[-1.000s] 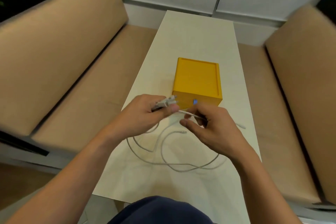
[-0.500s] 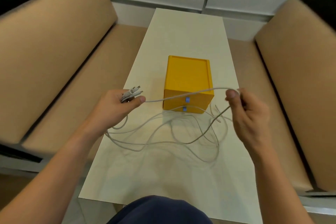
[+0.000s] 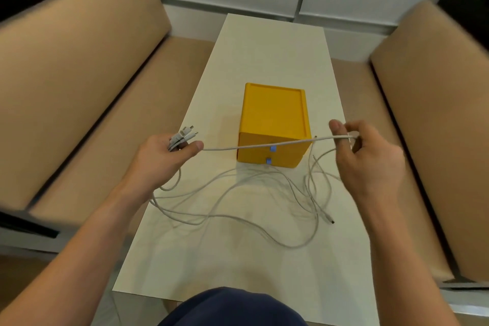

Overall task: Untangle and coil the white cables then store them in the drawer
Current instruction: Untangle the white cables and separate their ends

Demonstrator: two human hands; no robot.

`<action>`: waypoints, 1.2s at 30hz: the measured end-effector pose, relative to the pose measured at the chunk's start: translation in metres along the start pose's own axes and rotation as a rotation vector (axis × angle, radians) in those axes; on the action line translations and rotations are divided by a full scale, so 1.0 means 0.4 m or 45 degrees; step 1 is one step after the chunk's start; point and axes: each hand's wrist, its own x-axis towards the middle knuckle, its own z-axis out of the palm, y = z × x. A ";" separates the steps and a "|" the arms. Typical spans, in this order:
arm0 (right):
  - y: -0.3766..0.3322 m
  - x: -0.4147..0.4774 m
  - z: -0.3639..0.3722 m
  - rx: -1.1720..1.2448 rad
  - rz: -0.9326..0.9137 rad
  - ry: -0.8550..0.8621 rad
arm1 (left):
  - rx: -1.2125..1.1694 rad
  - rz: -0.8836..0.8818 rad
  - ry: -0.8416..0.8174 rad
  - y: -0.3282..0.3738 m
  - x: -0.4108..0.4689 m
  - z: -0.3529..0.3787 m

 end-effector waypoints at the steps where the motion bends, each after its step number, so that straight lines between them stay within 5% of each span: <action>1: 0.008 0.007 -0.007 0.006 0.081 -0.022 | -0.015 0.011 -0.007 0.003 -0.003 0.000; 13: -0.002 0.103 -0.031 0.136 -0.109 -0.123 | 0.111 0.077 -0.090 0.042 -0.034 0.043; 20: -0.013 0.131 -0.015 0.188 -0.308 0.061 | 0.122 0.165 -0.132 0.037 -0.043 0.054; 25: 0.010 0.125 0.000 0.089 -0.060 -0.101 | 0.124 0.187 -0.148 0.034 -0.041 0.057; 36: 0.056 0.115 0.027 0.083 -0.098 -0.066 | 0.135 0.199 -0.213 0.035 -0.040 0.073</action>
